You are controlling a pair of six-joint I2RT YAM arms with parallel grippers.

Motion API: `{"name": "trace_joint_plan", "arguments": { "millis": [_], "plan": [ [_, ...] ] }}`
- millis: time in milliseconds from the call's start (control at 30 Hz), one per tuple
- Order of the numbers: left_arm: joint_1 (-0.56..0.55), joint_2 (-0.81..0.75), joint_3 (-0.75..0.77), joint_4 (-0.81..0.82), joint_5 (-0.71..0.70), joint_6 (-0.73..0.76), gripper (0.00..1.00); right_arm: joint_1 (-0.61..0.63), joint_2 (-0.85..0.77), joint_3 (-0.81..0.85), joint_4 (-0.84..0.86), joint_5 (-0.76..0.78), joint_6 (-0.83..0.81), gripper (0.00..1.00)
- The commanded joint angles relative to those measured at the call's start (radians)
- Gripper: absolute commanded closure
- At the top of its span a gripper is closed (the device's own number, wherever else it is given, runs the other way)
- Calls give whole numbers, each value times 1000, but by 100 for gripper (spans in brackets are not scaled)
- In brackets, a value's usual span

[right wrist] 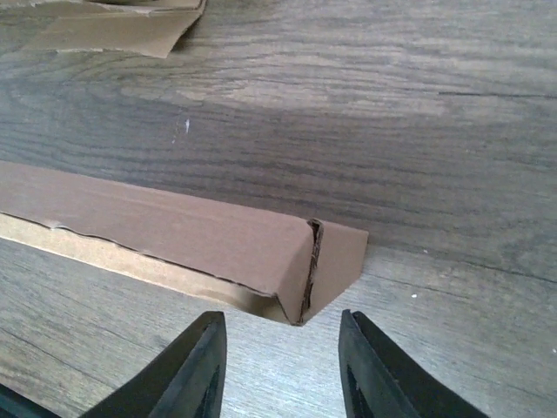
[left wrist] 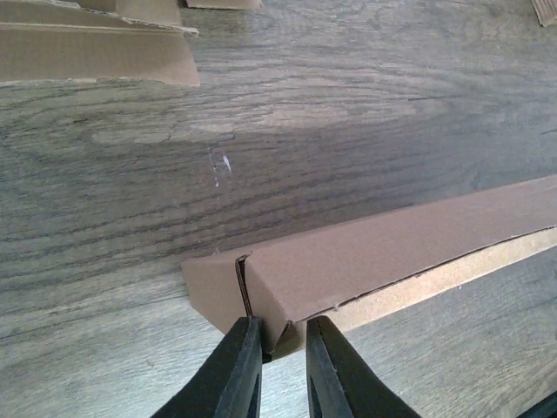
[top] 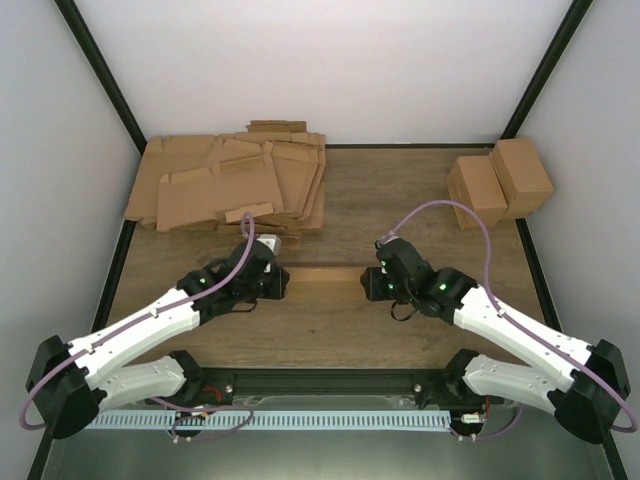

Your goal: Fold the paper box

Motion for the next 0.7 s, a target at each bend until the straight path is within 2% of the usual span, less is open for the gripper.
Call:
{"name": "trace_joint_plan", "arguments": {
  "millis": [0, 167, 333, 667],
  "plan": [
    [-6, 3, 19, -64, 22, -4, 81, 9, -11, 48, -68, 3, 7, 61],
    [-5, -1, 46, -87, 27, -15, 72, 9, -27, 59, -69, -13, -1, 50],
    [-6, -11, 66, -114, 29, -20, 59, 9, -43, 85, -96, -27, -28, 31],
    [-6, -39, 139, -171, 57, -36, 49, 10, -62, 123, -121, -75, -34, 16]
  ]
}}
